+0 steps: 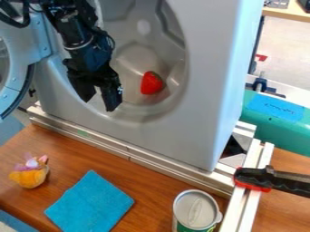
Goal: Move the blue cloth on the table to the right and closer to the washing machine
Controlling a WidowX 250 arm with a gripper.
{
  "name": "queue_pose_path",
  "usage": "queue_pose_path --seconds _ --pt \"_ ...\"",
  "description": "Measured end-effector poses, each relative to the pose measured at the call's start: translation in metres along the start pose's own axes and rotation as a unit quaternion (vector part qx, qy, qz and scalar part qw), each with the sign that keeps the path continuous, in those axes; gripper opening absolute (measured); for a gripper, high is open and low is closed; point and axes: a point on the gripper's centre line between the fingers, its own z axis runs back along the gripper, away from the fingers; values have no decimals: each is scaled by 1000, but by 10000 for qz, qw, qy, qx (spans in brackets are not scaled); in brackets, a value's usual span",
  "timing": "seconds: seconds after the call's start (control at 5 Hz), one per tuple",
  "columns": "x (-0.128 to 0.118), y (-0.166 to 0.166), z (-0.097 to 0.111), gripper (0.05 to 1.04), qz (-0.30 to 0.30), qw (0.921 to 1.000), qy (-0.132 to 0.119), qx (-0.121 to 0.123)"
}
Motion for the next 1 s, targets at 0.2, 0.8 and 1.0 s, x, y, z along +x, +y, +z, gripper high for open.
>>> queue_pose_path --seconds 0.2,0.8,1.0 --pt "-7 -1 -10 1009 -3 9999 156 -60" --pt "-90 -7 -40 1009 -400 9957 781 -297" --pt "-114 3 -58 1009 -557 9858 1579 125"
